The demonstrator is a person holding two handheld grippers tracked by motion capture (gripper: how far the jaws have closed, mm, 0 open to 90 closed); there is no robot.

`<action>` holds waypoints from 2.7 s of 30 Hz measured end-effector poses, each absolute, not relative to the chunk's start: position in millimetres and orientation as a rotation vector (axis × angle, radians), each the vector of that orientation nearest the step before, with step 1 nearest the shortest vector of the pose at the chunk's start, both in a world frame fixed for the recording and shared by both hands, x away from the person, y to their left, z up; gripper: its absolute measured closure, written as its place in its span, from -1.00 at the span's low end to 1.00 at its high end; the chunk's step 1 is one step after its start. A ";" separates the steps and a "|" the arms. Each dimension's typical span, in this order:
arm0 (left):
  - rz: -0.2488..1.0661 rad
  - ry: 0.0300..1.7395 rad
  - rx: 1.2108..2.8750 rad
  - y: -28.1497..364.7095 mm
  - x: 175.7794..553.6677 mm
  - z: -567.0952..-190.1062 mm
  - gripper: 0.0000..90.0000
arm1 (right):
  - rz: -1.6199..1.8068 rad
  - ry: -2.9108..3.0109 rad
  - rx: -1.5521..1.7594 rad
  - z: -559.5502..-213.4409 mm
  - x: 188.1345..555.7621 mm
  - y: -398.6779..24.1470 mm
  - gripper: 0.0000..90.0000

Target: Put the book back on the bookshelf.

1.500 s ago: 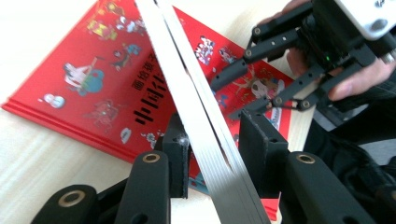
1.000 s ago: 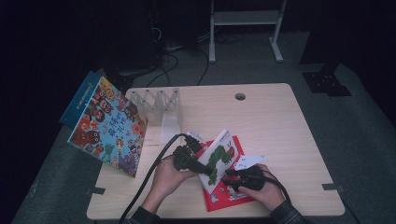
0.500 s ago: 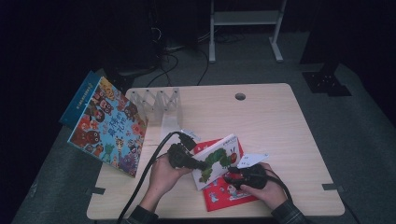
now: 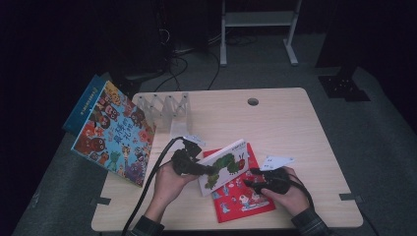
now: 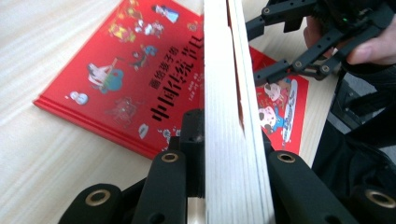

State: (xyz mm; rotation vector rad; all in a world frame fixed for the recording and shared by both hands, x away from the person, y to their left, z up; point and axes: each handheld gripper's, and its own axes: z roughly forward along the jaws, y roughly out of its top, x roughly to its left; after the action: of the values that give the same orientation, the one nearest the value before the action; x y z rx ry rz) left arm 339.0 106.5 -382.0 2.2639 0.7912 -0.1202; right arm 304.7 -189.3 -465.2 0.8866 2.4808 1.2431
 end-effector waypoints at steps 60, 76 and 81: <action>0.099 1.087 1.995 249.7 335.0 -357.0 0.68 | 0.960 2.138 1.371 -486.5 356.5 -293.4 -0.61; 0.081 1.106 1.994 271.4 318.8 -351.1 0.68 | 0.959 2.139 1.370 -486.6 356.4 -293.3 -0.61; 0.081 1.108 1.982 280.4 310.5 -347.2 0.68 | 0.960 2.136 1.373 -486.6 356.5 -293.1 -0.61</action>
State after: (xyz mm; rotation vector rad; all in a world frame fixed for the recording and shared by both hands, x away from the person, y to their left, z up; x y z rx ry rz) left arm 310.5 280.4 -347.2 1.9822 1.1083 0.0811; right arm 356.5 -293.1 -486.6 1.3731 2.1361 0.9600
